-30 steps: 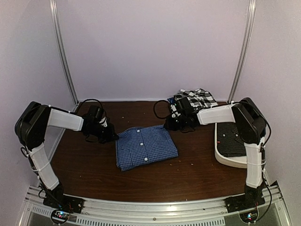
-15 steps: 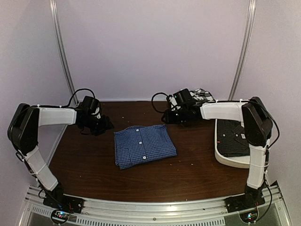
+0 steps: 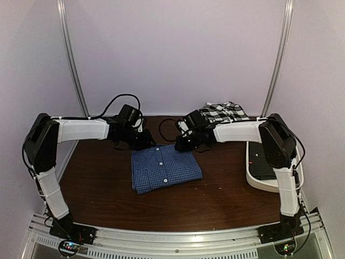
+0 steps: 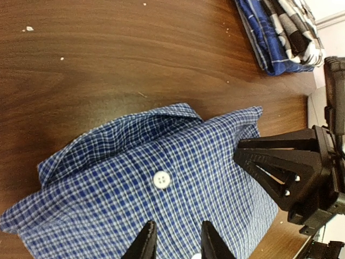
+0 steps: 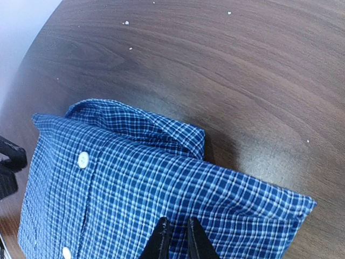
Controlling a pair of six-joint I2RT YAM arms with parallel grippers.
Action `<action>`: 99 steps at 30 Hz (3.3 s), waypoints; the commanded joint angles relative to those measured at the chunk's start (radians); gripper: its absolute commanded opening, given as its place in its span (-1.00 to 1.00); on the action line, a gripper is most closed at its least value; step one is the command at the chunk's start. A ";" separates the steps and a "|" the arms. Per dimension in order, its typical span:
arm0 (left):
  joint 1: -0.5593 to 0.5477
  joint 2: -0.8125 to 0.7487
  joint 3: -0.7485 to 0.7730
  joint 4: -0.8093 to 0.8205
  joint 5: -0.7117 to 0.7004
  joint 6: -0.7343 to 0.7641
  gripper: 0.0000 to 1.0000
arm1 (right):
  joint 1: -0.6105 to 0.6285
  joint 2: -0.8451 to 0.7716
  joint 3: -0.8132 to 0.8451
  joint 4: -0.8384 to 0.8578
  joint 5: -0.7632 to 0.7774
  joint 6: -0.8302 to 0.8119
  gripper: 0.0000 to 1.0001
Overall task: Fold and stack the long sleeve shirts
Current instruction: Fold the 2/3-rectangle-folded shirt at the center of the board, then smooth out the square-folded shirt at the center of the board, then pick up the square-folded shirt from the center of the board.
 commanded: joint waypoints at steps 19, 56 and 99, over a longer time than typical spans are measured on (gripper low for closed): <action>0.094 0.335 0.242 -0.018 0.000 0.075 -0.48 | -0.115 0.161 0.179 -0.044 -0.054 0.109 -0.55; 0.248 0.137 -0.085 0.079 0.138 0.041 -0.53 | 0.066 -0.226 -0.356 -0.034 0.044 0.063 -0.29; 0.130 -0.221 -0.650 0.224 0.303 -0.035 0.24 | 0.097 -0.391 -0.557 0.080 0.049 0.155 0.50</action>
